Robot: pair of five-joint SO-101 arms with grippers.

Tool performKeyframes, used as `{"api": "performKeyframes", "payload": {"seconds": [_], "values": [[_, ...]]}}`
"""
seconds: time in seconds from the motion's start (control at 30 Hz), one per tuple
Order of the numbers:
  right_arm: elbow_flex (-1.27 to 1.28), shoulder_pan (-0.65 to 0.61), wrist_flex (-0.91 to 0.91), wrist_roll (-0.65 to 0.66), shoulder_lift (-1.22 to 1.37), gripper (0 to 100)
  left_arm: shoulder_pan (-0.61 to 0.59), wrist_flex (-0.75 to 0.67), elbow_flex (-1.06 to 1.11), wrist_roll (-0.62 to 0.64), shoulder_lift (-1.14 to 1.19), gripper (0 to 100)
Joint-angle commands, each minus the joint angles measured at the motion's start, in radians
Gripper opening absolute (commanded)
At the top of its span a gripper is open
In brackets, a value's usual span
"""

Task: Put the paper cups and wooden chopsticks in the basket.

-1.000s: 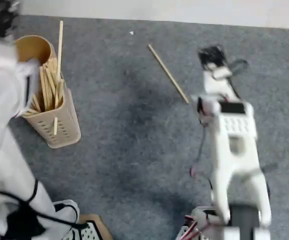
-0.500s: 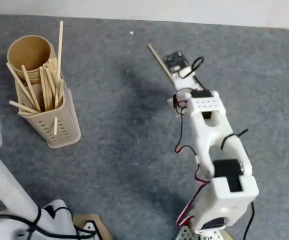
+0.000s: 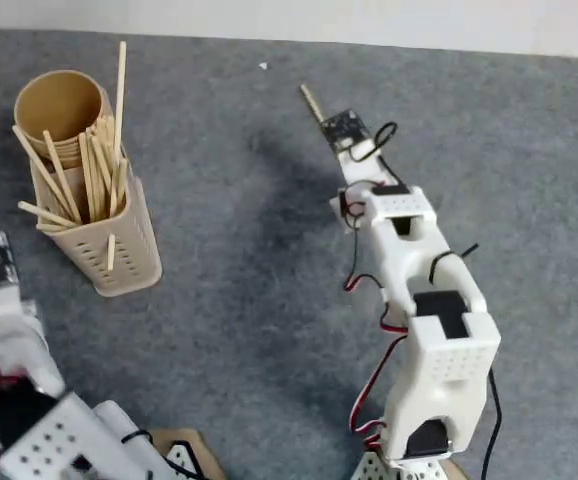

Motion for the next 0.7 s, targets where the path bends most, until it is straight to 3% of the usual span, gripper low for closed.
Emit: {"api": "performKeyframes", "payload": {"seconds": [0.0, 0.17, 0.3, 0.53, 0.67], "values": [[-0.081, 0.035, 0.11, 0.005, -0.001, 2.0, -0.01, -0.023, 0.076, -0.008, -0.159, 22], [-0.173, 0.067, 0.257, -0.008, -0.062, 0.5, -0.004, 0.041, 0.157, -0.008, -0.326, 22], [-0.185, 0.056, 0.378, -0.117, -0.239, 0.5, -0.002, 0.143, 0.154, -0.008, -0.398, 22], [-0.182, -0.082, 0.823, -0.114, -0.602, 0.5, -0.002, 0.155, 0.156, -0.008, -0.394, 22], [-0.116, -0.131, 0.82, -0.118, -0.809, 0.5, -0.002, 0.157, 0.157, -0.008, -0.394, 22]]}}
